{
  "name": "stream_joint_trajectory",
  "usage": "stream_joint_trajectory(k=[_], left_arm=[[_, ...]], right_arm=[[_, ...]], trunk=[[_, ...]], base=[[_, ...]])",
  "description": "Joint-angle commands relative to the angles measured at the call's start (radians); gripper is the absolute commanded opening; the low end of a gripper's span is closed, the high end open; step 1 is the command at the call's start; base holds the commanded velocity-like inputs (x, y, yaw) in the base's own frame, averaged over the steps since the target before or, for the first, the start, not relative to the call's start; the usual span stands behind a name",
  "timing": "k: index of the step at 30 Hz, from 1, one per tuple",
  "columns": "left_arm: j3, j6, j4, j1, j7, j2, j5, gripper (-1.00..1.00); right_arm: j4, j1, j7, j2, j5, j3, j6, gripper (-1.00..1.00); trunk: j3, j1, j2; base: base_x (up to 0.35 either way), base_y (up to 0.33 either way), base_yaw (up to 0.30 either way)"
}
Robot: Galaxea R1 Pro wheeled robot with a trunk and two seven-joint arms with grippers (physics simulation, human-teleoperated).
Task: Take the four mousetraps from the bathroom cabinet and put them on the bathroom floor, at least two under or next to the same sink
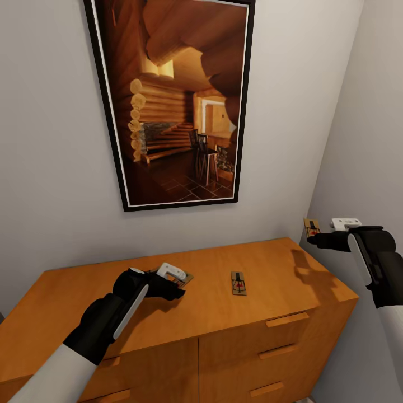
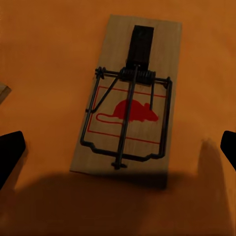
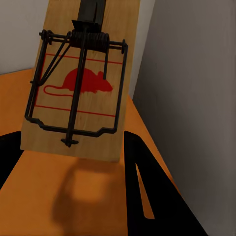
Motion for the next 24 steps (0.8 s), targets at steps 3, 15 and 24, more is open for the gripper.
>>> stream_joint_trajectory(k=[3,15,24], left_arm=[[-0.002,0.005,-0.003,-0.001,0.005,0.004,-0.002,1.00],[-0.001,0.004,-0.030,-0.026,-0.061,-0.001,-0.051,1.00],[-0.001,0.004,-0.038,-0.048,-0.106,-0.002,-0.057,1.00]], right_arm=[[0.000,-0.001,-0.004,0.000,-0.011,-0.001,0.005,-1.00],[0.000,-0.001,-0.004,0.000,-0.011,-0.001,0.005,-1.00],[0.000,-0.001,-0.004,0.000,-0.011,-0.001,0.005,-1.00]], trunk=[[-0.001,0.000,-0.001],[-0.001,0.000,-0.001],[-0.001,0.000,-0.001]], base=[[0.000,0.000,0.000],[0.000,0.000,0.000],[0.000,0.000,0.000]])
